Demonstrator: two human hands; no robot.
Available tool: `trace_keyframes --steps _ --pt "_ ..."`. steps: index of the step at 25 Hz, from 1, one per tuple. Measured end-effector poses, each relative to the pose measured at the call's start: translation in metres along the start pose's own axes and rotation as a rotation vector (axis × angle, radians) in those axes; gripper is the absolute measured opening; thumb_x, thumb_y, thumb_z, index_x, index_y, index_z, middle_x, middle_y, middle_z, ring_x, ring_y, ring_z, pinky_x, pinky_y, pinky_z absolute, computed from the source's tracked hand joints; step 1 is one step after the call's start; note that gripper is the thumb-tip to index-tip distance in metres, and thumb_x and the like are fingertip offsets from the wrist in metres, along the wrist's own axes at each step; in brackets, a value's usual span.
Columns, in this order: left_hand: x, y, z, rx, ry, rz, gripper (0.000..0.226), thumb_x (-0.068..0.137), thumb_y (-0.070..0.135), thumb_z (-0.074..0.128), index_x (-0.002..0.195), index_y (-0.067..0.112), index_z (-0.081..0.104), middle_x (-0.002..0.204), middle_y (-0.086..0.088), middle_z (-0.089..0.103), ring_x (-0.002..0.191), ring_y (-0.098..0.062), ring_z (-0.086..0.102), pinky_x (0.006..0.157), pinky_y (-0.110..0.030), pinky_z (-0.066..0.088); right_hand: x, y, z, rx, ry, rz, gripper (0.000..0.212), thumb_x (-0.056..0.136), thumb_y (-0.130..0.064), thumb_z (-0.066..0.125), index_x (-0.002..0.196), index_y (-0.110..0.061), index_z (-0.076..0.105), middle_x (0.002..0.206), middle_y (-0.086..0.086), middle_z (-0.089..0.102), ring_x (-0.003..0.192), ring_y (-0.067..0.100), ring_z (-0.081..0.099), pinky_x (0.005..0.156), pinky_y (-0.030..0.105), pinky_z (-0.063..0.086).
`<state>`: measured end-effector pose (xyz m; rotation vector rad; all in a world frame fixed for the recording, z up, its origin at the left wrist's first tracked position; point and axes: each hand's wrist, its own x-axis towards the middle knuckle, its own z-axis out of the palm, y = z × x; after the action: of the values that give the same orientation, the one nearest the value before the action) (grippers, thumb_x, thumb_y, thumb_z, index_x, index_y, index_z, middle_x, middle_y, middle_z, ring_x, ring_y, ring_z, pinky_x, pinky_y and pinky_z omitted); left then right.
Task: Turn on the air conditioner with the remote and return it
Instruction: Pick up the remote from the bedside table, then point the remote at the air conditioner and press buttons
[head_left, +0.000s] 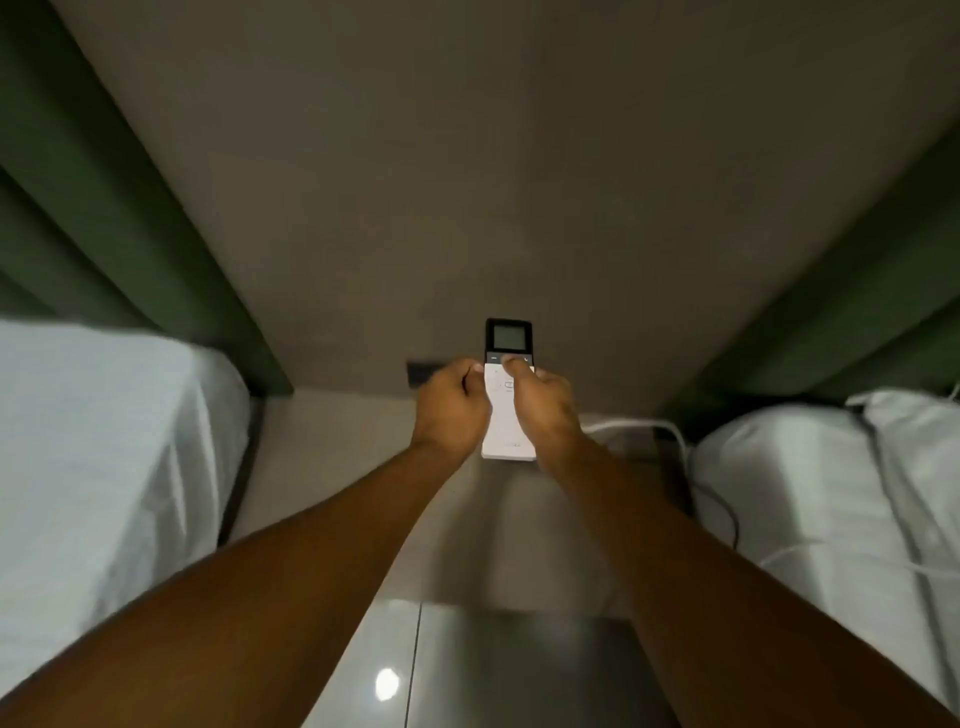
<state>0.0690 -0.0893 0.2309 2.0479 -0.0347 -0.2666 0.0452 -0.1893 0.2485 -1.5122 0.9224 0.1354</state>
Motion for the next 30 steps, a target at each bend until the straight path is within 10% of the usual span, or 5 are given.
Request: trace_keyframes --steps 4,7,14,21,30 --pt "0.000 0.212 -0.106 0.031 0.052 0.383 0.033 0.102 0.023 0.036 0.120 0.018 0.063 0.111 -0.008 0.072 0.093 -0.019 0.067 0.073 -0.025 0.054 -0.113 -0.213 -0.048 0.022 -0.033 -0.313 0.021 0.095 -0.034 0.060 0.082 -0.020 0.070 0.075 0.004 0.075 0.059 0.022 0.070 0.056 0.028 0.056" --pt "-0.024 0.378 -0.194 0.218 0.205 0.668 0.048 0.102 0.031 0.027 0.147 0.019 0.037 0.153 -0.004 0.043 0.141 -0.025 0.037 0.111 -0.042 0.038 -0.230 -0.363 -0.093 0.032 -0.033 -0.552 0.024 0.094 -0.036 0.057 0.083 -0.020 0.072 0.072 0.001 0.075 0.060 0.023 0.071 0.061 0.031 0.058" --pt "-0.141 0.615 -0.321 0.450 0.519 0.976 0.057 0.103 0.040 0.017 0.154 0.015 0.011 0.164 -0.003 0.014 0.151 -0.020 0.003 0.119 -0.039 0.017 -0.457 -0.523 -0.177 0.169 -0.060 -0.868 0.027 0.095 -0.038 0.056 0.099 -0.016 0.073 0.083 0.009 0.079 0.056 0.026 0.075 0.045 0.027 0.058" --pt "-0.209 0.645 -0.363 0.663 0.624 1.021 0.058 0.103 0.038 0.016 0.154 0.013 0.010 0.165 -0.004 0.010 0.151 -0.018 0.002 0.119 -0.034 0.012 -0.524 -0.519 -0.193 0.221 -0.109 -0.918 0.024 0.097 -0.037 0.055 0.097 -0.015 0.067 0.061 0.009 0.078 0.048 0.027 0.074 0.040 0.024 0.054" --pt "-0.331 0.495 -0.609 0.964 0.959 0.427 0.058 0.103 0.037 0.017 0.155 0.012 0.007 0.165 -0.005 0.005 0.151 -0.020 0.001 0.121 -0.036 0.007 -0.631 -0.498 0.036 0.143 -0.705 -0.865 0.024 0.093 -0.029 0.053 0.097 -0.008 0.065 0.070 0.019 0.079 0.048 0.032 0.072 0.040 0.030 0.057"
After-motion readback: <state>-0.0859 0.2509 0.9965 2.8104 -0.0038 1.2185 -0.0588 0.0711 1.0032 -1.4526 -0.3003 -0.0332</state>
